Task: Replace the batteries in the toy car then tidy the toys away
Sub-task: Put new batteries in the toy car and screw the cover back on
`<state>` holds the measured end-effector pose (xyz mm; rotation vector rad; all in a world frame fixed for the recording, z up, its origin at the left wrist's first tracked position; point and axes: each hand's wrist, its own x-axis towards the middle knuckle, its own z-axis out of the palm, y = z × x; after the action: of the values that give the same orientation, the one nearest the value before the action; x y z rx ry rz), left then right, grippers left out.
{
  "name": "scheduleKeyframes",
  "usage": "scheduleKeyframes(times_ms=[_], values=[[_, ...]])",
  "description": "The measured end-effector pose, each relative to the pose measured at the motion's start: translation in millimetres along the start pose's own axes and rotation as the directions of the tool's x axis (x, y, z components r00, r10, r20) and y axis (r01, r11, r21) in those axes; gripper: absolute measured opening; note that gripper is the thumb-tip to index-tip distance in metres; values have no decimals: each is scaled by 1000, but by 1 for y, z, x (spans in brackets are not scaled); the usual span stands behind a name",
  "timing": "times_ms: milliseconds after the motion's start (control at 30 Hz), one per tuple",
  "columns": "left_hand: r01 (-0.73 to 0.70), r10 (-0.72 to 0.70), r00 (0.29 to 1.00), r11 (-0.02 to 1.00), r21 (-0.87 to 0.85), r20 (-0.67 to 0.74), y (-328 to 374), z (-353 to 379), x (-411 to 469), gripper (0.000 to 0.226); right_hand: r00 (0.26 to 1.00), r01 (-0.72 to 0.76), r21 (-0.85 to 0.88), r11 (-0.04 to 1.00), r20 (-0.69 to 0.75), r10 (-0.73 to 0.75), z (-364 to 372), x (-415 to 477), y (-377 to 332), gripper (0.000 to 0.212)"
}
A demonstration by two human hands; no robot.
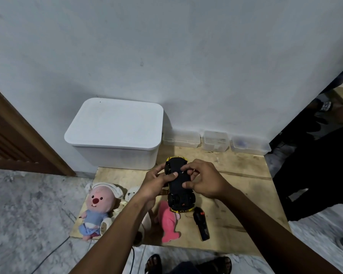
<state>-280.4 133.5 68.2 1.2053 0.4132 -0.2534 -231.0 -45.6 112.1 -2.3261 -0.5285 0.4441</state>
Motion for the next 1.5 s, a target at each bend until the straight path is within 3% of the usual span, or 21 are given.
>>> scheduleKeyframes(times_ms=[400, 867, 1200, 1500], values=[[37, -37, 999, 999, 13, -15, 3, 2, -2, 21, 998, 61, -123, 991, 38, -57, -8, 3, -7, 44], [68, -67, 997, 998, 17, -32, 6, 0, -1, 15, 985, 145, -107, 984, 111, -133, -6, 1, -2, 51], [55, -55, 998, 998, 38, -15, 8, 2, 4, 49, 997, 81, -30, 996, 11, -81, 2, 9, 2, 50], [62, -60, 998, 996, 58, -27, 10, 8, 4, 47, 985, 164, -161, 973, -29, -171, -6, 22, 2, 12]])
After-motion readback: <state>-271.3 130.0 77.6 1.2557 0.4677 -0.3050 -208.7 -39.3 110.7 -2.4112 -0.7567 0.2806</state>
